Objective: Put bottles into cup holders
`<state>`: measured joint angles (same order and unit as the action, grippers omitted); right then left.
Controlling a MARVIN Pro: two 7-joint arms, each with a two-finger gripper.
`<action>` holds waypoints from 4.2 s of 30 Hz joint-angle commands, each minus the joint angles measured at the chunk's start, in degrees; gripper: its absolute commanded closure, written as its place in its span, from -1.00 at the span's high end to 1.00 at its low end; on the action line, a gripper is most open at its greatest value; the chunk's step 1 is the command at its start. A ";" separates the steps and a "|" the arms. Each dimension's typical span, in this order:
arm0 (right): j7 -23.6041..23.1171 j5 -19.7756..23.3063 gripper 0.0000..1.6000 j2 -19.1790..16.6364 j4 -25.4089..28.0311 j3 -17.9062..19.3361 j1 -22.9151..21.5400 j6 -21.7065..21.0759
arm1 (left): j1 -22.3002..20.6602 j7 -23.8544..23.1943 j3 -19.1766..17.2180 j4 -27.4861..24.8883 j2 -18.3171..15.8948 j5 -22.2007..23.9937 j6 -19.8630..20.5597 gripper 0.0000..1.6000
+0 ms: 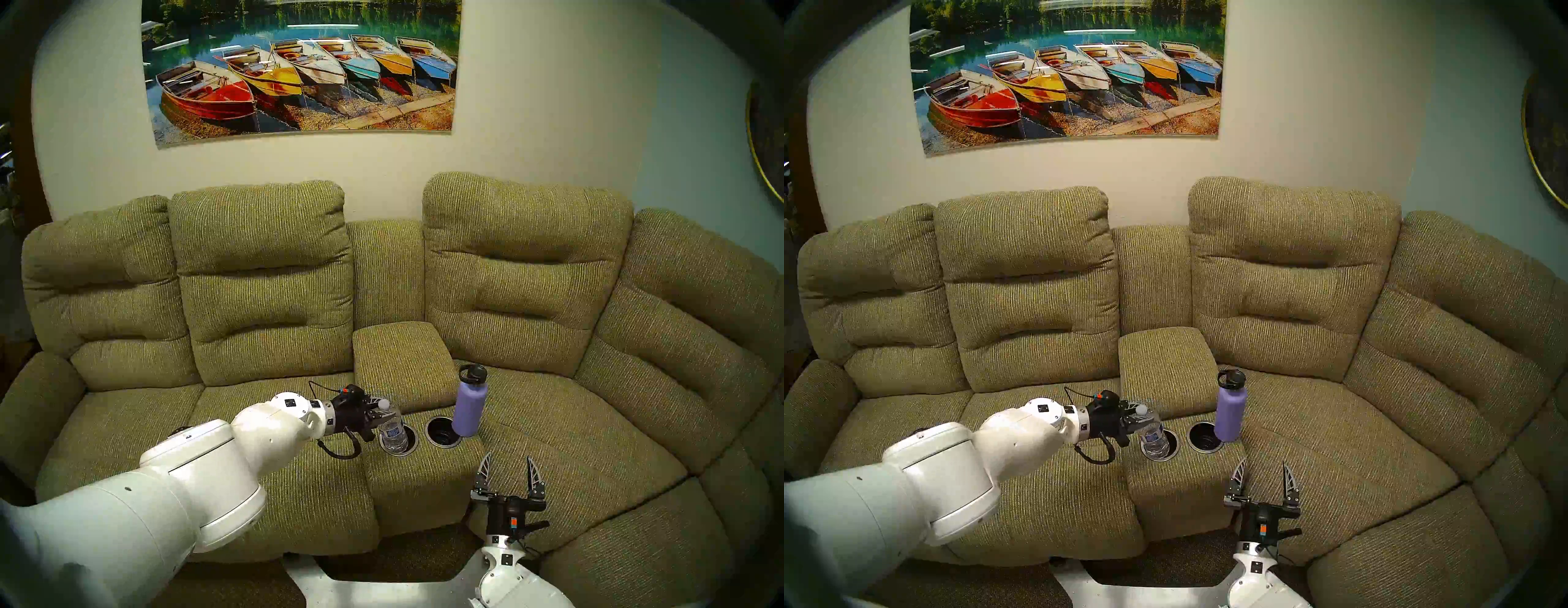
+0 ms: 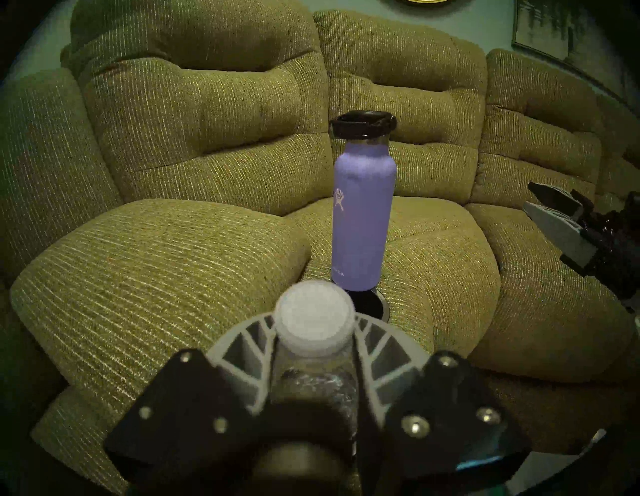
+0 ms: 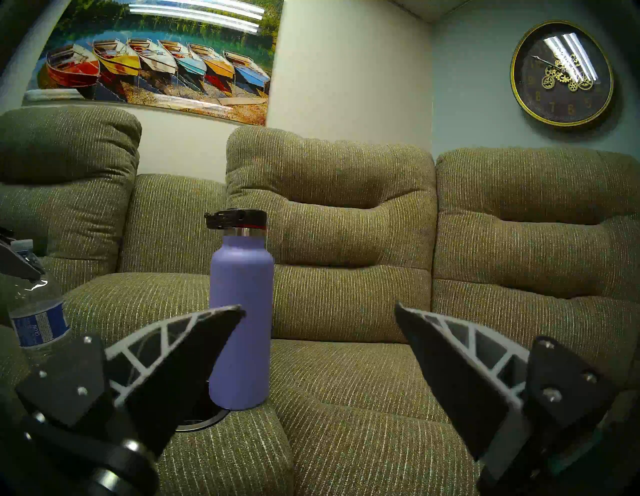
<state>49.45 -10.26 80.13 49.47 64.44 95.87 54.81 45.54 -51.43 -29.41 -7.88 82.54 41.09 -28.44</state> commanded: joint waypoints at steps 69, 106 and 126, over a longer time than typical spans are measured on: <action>-9.14 2.00 1.00 13.92 -9.91 6.39 -26.21 -21.37 | 17.19 -12.01 -8.52 -37.09 -23.26 13.83 -15.76 1.00; -15.71 7.94 -0.33 14.87 -31.12 14.23 -39.27 -21.99 | 18.60 -14.59 -8.93 -42.56 -26.49 15.83 -11.32 1.00; -14.91 9.23 -0.70 18.69 -35.95 15.66 -39.59 -6.70 | 18.96 -16.25 -9.09 -43.67 -27.21 17.71 -9.91 1.00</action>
<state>34.63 -0.83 96.65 14.05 80.55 57.26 44.43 64.45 -66.52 -38.08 -50.61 55.35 57.78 -38.18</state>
